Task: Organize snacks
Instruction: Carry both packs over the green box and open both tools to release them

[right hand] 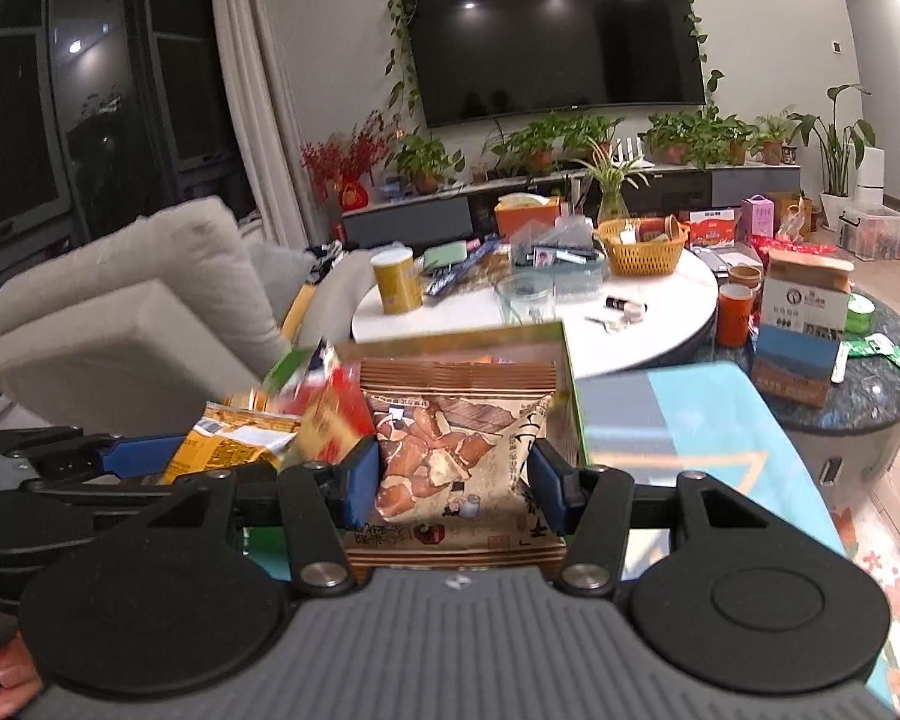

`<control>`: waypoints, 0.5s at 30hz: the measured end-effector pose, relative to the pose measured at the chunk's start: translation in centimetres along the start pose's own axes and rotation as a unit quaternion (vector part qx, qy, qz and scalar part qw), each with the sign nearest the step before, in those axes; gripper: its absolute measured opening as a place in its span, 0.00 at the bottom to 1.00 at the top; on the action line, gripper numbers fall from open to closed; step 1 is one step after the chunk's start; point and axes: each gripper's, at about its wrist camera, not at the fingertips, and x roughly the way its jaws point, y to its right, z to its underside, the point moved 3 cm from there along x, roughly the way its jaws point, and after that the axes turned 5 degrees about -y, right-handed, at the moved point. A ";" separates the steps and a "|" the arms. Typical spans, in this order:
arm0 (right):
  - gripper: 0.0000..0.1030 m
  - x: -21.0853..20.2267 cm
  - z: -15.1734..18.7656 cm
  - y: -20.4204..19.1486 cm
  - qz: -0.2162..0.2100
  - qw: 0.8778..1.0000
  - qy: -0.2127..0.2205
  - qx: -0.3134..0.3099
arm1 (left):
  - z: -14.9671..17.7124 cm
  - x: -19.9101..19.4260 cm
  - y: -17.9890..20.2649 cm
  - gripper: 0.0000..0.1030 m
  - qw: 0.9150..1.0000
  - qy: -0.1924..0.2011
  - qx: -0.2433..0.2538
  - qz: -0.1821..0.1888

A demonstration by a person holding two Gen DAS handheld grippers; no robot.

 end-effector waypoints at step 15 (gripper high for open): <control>0.56 7.1 -3.1 1.4 0.003 1.000 -0.010 0.024 | -5.0 7.8 -2.0 0.48 1.000 0.008 0.000 -0.003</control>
